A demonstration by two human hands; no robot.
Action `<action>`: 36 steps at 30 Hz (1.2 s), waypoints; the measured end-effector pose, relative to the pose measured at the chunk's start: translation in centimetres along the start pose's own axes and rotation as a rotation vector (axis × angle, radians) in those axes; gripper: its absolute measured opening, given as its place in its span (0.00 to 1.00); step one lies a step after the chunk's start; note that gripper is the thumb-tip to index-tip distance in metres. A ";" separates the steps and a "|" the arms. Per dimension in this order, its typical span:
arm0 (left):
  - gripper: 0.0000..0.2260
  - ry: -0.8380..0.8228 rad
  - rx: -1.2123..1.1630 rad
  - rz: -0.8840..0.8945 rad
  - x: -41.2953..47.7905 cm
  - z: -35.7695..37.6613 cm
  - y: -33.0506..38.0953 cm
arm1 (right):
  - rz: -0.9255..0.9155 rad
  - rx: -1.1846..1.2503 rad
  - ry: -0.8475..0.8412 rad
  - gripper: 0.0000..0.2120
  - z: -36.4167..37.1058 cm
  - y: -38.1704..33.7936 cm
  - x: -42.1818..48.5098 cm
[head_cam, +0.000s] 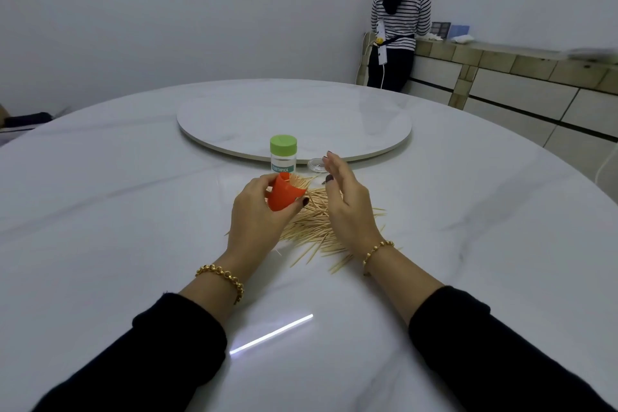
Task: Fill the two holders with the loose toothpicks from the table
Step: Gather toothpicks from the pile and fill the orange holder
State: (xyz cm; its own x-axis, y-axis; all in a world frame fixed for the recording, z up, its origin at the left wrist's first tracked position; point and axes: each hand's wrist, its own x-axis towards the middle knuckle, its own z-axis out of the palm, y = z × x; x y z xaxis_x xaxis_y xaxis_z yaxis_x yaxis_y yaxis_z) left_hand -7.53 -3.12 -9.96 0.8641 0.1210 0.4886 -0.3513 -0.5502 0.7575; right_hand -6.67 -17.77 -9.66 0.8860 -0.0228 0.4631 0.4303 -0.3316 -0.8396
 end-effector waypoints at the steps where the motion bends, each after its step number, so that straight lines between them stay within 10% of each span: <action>1: 0.25 0.007 -0.011 -0.011 0.0 -0.1 0.1 | 0.013 0.009 -0.025 0.25 0.2 -0.1 -0.1; 22: 0.18 -0.076 -0.116 0.065 -0.3 0.0 0.7 | -0.311 -0.212 -0.136 0.25 1.1 -1.2 -0.8; 36: 0.21 0.093 -0.151 0.044 0.1 0.0 0.3 | -0.174 -0.226 -0.125 0.27 1.0 -0.9 -0.8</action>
State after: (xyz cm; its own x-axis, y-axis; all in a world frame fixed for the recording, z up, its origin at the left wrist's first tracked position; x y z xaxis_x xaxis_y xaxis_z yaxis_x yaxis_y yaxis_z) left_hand -7.58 -3.28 -9.70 0.8120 0.1794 0.5554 -0.4441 -0.4276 0.7874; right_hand -7.55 -16.50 -9.59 0.8226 0.1641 0.5445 0.5407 -0.5222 -0.6595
